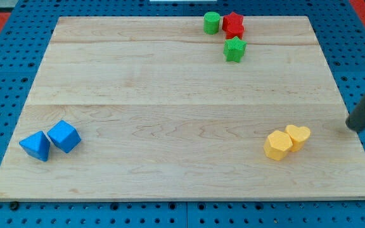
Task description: Place the yellow heart bottom to the green star
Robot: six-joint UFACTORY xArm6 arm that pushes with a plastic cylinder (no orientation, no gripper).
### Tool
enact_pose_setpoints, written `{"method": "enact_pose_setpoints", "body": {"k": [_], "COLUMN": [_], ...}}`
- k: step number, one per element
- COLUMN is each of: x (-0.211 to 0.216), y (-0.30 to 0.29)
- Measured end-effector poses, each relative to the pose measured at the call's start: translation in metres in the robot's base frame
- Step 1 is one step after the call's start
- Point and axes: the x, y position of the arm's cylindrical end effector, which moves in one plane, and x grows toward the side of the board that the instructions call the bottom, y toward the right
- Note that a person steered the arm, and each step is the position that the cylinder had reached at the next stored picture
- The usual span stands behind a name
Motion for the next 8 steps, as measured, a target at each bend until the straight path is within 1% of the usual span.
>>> {"method": "enact_pose_setpoints", "body": {"k": [1, 2, 3, 4, 5, 7, 8], "x": [0.038, 0.003, -0.061, -0.080, -0.036, -0.105, -0.109], "y": [-0.039, -0.103, -0.110, -0.123, -0.127, -0.178, -0.199]}}
